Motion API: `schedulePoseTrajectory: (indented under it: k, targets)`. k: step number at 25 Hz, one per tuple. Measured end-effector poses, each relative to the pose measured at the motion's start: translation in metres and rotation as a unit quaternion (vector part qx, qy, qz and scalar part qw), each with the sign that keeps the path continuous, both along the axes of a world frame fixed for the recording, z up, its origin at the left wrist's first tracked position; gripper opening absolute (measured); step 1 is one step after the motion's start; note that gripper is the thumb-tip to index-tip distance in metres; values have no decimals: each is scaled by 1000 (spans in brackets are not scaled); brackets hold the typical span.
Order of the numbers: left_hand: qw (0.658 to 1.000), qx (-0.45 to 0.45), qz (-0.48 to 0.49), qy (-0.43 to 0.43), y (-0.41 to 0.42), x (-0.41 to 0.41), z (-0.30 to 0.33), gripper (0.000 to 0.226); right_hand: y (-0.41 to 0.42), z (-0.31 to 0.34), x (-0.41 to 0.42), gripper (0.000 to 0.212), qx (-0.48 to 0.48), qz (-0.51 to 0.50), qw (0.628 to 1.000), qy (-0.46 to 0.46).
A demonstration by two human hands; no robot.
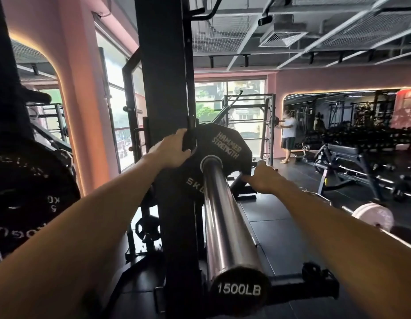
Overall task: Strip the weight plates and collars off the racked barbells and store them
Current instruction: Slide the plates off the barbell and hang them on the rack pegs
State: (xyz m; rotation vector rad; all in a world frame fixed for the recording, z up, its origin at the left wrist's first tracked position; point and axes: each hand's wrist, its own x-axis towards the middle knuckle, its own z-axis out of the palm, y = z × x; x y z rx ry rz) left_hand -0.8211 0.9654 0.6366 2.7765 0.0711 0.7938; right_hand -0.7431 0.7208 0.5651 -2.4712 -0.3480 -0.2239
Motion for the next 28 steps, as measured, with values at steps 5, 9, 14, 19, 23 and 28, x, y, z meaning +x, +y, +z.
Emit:
schedulePoseTrajectory:
  k: [5,9,14,19,23,28]
  targets:
    - [998,55,33,2,-2,41,8,62,26,-11,45,66,134,20,990,48]
    - [997,48,66,4,1,50,5,45,36,-11,53,47,194,-6,981,-15]
    - [995,-10,94,-33,10,33,-13,33,33,12,48,38,113,-25,988,-101]
    - [993,-50,94,-54,-1,-6,-23,30,19,26,2,28,56,-67,987,-134]
    - [991,-42,106,-74,-19,-55,-23,35,-2,22,-48,29,46,-68,987,-138]
    - [987,-18,124,-96,-57,-145,-23,30,-36,19,-138,29,50,-54,986,-149]
